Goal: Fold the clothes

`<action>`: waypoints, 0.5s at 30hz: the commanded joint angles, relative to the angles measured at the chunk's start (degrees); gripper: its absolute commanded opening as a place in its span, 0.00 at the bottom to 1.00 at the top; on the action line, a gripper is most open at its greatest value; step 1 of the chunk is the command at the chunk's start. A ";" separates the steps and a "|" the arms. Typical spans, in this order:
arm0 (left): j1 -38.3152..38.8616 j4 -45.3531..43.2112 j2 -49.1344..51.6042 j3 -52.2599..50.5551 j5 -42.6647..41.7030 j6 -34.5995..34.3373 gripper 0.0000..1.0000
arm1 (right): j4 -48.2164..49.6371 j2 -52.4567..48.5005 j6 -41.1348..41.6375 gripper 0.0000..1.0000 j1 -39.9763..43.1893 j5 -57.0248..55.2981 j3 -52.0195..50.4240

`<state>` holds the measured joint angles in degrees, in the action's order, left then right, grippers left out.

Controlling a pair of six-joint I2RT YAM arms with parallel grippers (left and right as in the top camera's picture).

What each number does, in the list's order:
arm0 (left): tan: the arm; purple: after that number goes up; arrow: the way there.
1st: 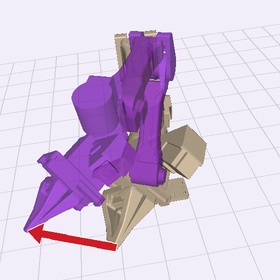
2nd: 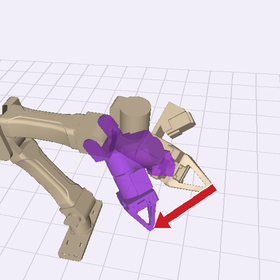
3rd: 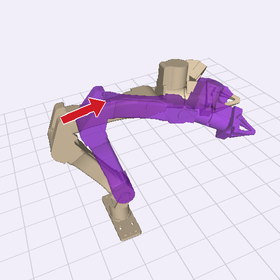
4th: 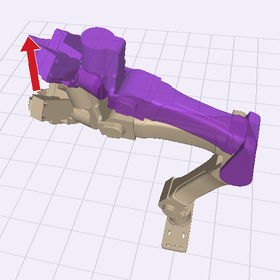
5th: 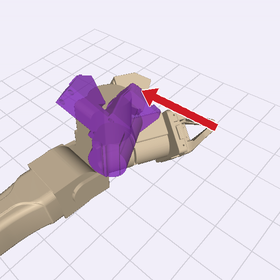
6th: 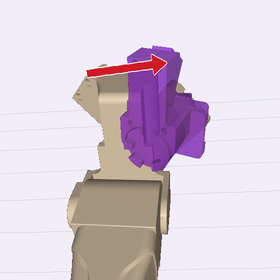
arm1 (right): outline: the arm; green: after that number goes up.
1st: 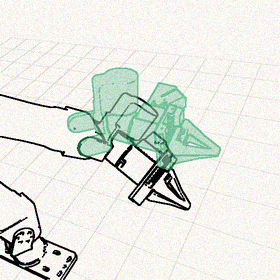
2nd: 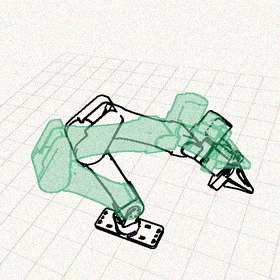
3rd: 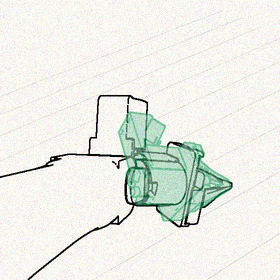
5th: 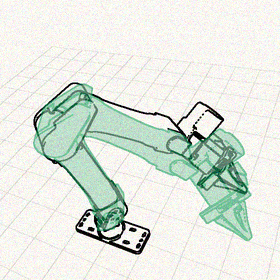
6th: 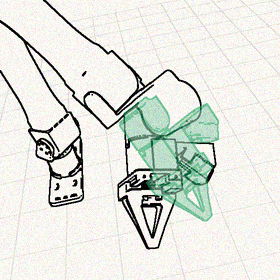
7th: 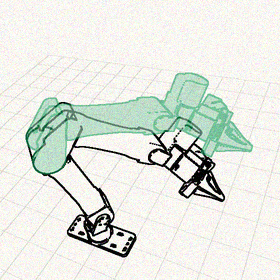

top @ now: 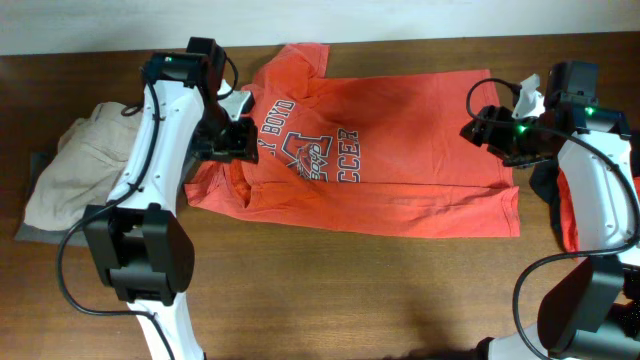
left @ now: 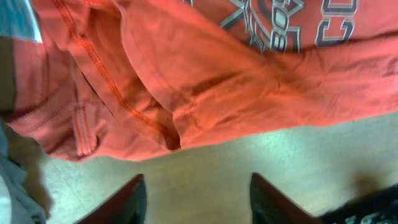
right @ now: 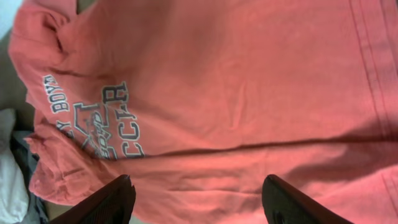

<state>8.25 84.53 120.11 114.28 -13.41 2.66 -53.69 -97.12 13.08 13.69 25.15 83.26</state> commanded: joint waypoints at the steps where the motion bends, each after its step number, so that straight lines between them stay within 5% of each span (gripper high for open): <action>1: 1.62 0.83 -0.96 -4.96 0.39 0.42 0.45 | -1.40 -0.17 -0.85 0.70 -0.55 -1.03 0.92; 8: 6.47 -11.13 -18.73 -24.50 15.08 -7.82 0.51 | -4.83 -0.17 -1.92 0.70 -0.55 -3.54 0.92; 11: 6.71 -20.50 -27.69 -33.40 14.12 -7.74 0.68 | -4.85 -0.17 -1.95 0.70 -0.57 -3.56 0.92; 15: 6.03 -35.10 -31.21 -45.18 8.46 -5.62 0.75 | -4.83 -0.17 -1.92 0.70 -0.57 -3.56 0.92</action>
<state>15.07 56.10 89.49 77.19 -2.52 -3.31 -58.54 -97.12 11.79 13.65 22.33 83.26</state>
